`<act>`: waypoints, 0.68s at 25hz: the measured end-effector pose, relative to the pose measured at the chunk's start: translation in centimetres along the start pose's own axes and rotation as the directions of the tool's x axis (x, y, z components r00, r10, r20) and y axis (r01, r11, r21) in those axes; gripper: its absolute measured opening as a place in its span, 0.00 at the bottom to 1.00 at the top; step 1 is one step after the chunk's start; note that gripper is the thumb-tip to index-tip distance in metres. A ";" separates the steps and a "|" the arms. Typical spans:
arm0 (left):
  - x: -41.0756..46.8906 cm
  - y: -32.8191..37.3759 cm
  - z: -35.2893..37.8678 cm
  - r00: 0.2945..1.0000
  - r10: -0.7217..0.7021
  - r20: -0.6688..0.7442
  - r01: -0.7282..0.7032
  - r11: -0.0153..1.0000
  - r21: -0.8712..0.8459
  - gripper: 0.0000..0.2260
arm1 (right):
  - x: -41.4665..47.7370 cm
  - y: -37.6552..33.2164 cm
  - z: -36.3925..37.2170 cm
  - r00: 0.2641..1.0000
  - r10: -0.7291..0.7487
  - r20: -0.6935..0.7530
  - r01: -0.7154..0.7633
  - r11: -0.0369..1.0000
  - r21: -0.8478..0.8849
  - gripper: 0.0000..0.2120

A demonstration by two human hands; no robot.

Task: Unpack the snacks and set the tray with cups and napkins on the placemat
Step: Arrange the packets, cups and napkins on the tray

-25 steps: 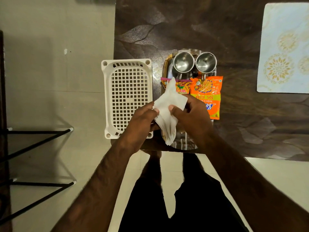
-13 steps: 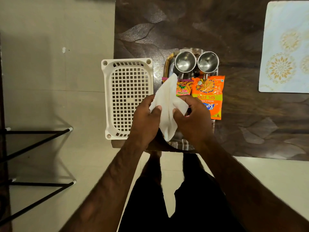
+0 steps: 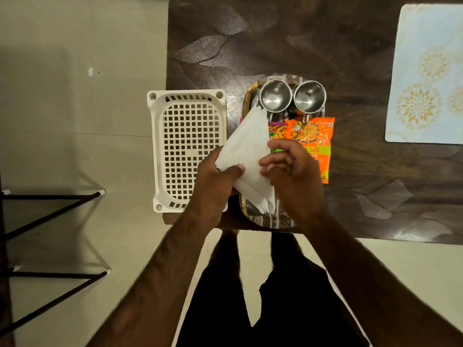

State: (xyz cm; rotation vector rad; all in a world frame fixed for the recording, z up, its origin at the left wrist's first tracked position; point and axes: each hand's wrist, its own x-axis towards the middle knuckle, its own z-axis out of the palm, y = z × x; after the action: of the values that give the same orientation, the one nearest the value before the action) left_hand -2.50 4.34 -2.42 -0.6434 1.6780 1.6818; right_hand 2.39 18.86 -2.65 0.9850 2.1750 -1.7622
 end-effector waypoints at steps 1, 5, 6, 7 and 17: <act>0.2 -0.1 -0.2 1.000 -0.027 0.011 0.027 1.000 -0.006 0.16 | 0.6 0.2 -0.6 0.995 0.019 -0.097 -0.021 1.000 -0.019 0.19; 0.4 -0.2 -0.4 0.985 -0.113 0.129 0.122 0.990 -0.070 0.17 | 2.9 0.8 -2.6 0.950 0.289 0.119 -0.312 0.905 0.290 0.15; 0.2 -0.2 -0.2 0.977 -0.116 0.181 0.136 0.986 -0.101 0.16 | 3.1 0.9 -2.8 0.928 0.291 0.233 -0.355 0.880 0.315 0.14; 0.0 -0.3 0.0 0.966 -0.112 0.234 0.142 0.983 -0.117 0.14 | 3.2 1.2 -2.8 0.920 0.256 0.298 -0.346 0.886 0.308 0.14; -0.3 -2.7 1.9 0.968 -0.184 0.171 0.156 0.973 0.170 0.16 | 2.8 3.5 -6.3 0.803 0.311 0.508 -0.384 0.922 0.043 0.26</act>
State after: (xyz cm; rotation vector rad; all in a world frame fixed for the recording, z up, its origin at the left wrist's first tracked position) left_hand -0.03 6.07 -3.89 -0.5233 1.5559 1.4283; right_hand 3.91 26.05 -5.13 0.7836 1.4645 -1.7610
